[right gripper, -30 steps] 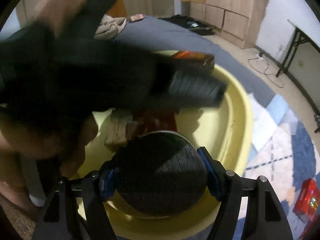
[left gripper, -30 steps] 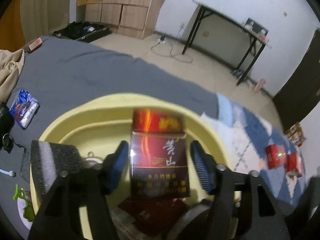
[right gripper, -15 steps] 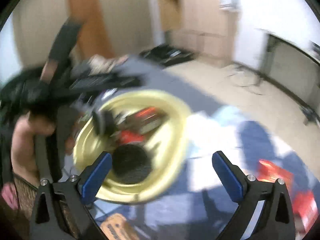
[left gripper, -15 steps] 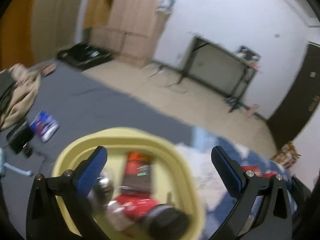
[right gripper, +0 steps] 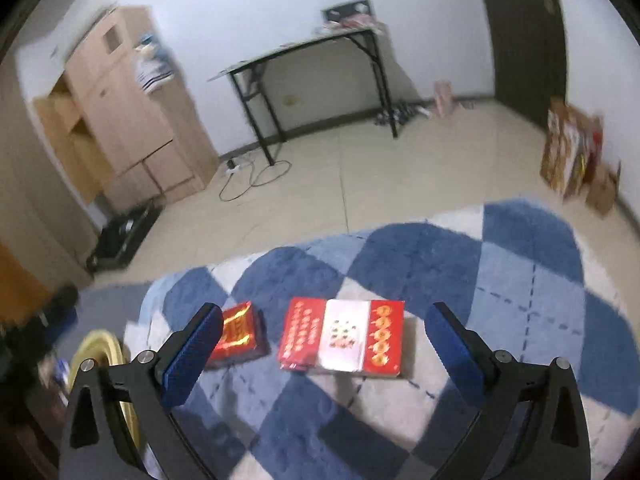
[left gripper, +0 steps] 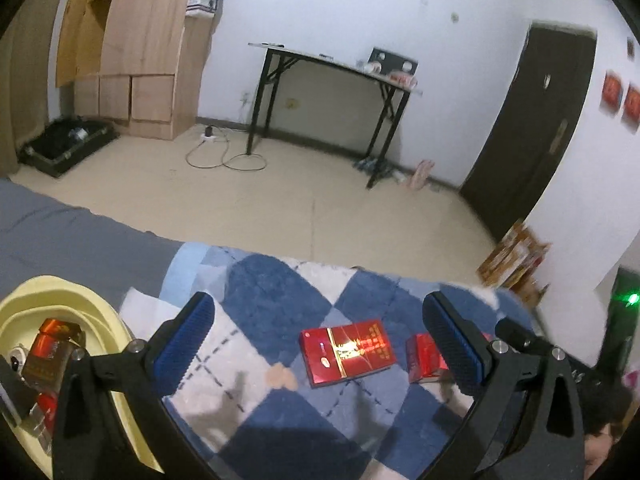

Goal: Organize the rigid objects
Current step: 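Move both tools back toward the remaining red packs on the bed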

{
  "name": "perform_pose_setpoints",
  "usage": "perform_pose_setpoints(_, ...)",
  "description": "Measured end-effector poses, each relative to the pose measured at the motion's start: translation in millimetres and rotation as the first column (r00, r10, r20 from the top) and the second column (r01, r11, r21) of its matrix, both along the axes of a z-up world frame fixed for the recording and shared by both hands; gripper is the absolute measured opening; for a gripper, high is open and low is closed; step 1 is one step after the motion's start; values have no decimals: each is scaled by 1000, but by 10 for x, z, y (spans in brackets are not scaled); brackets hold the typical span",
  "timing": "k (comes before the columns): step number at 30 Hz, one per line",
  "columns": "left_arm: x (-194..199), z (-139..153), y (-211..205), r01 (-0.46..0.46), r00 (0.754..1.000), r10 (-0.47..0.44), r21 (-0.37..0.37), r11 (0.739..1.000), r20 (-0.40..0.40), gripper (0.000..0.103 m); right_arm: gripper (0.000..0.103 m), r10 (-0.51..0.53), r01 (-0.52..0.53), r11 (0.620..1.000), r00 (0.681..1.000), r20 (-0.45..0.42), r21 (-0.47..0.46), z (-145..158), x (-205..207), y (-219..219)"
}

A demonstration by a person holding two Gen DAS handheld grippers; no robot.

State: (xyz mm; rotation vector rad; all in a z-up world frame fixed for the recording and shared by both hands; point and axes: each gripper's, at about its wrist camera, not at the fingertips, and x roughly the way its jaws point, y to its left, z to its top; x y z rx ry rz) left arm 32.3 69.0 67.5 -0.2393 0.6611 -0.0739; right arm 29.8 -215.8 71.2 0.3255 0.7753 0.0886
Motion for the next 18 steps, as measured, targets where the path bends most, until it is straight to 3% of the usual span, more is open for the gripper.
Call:
perform_pose_setpoints(4,-157,-132,-299,-21,999,26,107,994,-40,103,103,41,-40,999,997,-69,9,-124,222,-315)
perform_pose_setpoints(7,-267,-374,-410,-53,988,76,169,984,-131,103,103,48,-42,998,992,-116,52,-233,367,-470)
perform_pose_setpoints(10,-92,-523,-499,-27,981,57,164,986,-185,103,103,27,-17,997,989,-144,72,-258,413,-573)
perform_pose_setpoints(12,-17,-547,-559,-4,988,22,116,993,-156,103,103,22,-15,998,990,-142,55,-250,418,-558)
perform_pose_setpoints(15,30,-597,-598,78,986,-61,107,991,-156,103,103,15,-10,999,991,-132,38,-218,443,-526)
perform_pose_setpoints(18,76,-636,-491,51,988,-41,61,997,-152,103,103,17,-15,1000,988,-153,16,-286,496,-459)
